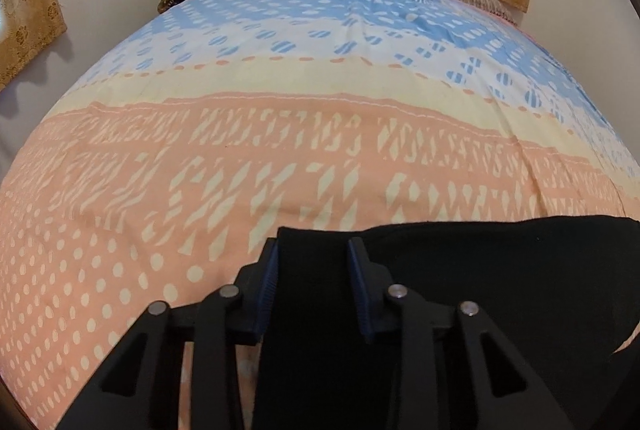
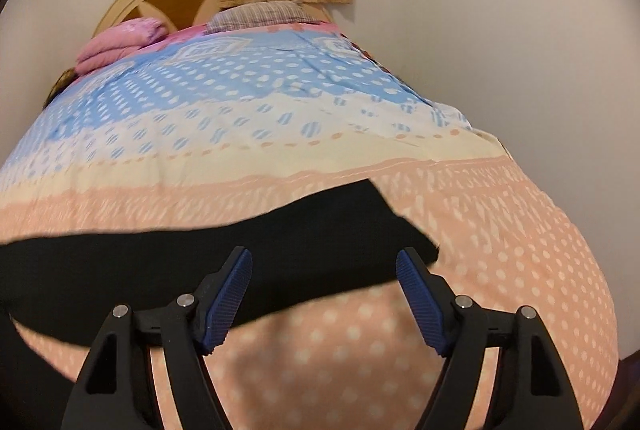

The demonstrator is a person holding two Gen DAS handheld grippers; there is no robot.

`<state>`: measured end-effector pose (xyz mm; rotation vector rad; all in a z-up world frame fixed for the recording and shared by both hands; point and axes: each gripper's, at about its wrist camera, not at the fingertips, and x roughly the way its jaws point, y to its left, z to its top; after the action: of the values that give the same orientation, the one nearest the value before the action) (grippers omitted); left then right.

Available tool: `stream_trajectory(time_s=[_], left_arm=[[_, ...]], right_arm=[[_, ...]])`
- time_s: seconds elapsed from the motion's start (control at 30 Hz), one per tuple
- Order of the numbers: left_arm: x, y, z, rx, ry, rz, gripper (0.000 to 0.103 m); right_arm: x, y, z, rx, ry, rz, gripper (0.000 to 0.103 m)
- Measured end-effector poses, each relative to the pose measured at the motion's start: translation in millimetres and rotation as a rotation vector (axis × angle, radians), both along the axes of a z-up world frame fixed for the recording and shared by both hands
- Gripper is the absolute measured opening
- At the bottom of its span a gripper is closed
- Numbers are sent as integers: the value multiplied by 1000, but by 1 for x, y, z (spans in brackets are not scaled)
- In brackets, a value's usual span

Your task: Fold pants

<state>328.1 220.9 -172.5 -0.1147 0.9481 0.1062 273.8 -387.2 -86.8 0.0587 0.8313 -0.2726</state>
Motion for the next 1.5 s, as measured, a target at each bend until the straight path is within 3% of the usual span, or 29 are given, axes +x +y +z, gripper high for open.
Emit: stream_trajectory(time_s=[0.23,0.47,0.63,0.8,0.83,0.9,1.0,1.13,1.5], left_arm=[[3,3,2,-14,-13,4,22],[7,0,0,14,-10,-7,23],[12,-4,1,61,-16,11,37],[16,-12,-2,93,-16,-34,31],[16,-13,-2,95,-18,-42,23],[15,-14,-1,99,-22,-63,18],[14,-14,2,88,-26,-67,14],[6,-8,14,36,-73,-62,13],[-12,-5,44,-9,-174,-62,13]], right_arm=[[43,-33,-3,2,42,-39,75],[83,-54,-29,50,156,-5,75],[100,-68,-46,76,204,-13,75],[106,-70,-60,81,233,11,74],[106,-70,-60,92,231,21,72],[107,-65,-62,107,243,63,38],[103,-60,-58,125,235,91,13],[90,-56,-39,122,165,99,10],[36,-47,20,86,-33,124,9]])
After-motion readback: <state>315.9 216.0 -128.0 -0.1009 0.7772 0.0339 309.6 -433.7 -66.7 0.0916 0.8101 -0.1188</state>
